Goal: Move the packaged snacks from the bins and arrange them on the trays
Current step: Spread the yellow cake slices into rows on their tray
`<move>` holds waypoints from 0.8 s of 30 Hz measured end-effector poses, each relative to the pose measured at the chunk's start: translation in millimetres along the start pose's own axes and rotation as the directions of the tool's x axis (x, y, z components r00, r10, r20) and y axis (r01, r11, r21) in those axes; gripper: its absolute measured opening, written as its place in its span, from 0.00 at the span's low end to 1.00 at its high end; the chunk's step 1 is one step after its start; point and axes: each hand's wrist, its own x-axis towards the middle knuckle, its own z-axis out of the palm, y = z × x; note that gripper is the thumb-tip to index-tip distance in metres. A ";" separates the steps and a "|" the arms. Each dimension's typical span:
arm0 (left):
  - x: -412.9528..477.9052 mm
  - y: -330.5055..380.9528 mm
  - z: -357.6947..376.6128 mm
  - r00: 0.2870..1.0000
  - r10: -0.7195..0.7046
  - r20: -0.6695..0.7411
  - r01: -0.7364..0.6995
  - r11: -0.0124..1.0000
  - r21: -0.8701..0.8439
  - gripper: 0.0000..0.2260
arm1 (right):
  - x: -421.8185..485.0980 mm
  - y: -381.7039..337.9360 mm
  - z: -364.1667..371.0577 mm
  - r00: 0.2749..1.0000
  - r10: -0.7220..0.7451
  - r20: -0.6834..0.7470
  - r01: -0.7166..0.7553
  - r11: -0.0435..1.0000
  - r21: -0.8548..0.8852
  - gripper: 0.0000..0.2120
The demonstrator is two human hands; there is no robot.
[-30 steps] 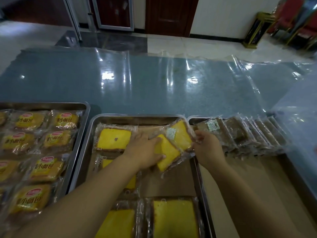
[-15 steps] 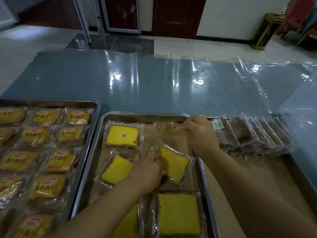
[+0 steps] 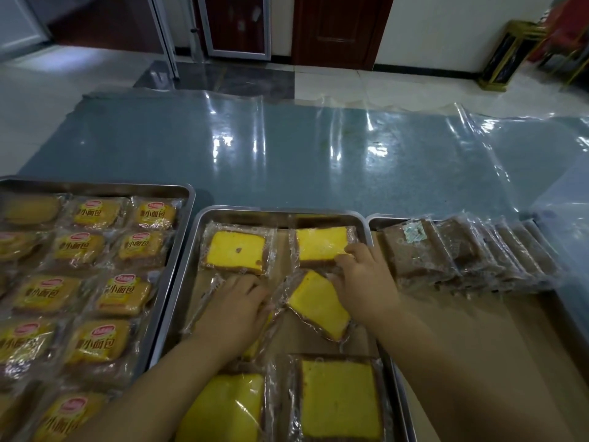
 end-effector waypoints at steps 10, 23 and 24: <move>-11.8 -32.2 -9.9 0.963 -0.039 0.268 0.042 0.999 -0.005 0.31 | -29.8 -14.5 14.8 0.945 -0.002 0.326 -0.019 0.998 0.062 0.34; -18.7 -33.4 -20.7 0.963 -0.149 0.223 0.119 0.983 0.142 0.26 | -8.8 -8.5 -9.8 0.889 -0.027 0.457 0.005 0.999 0.049 0.35; -18.7 -34.8 -22.8 0.962 -0.176 0.207 0.149 0.979 0.142 0.25 | -7.6 -7.4 -12.7 0.882 -0.046 0.469 0.030 0.999 0.043 0.35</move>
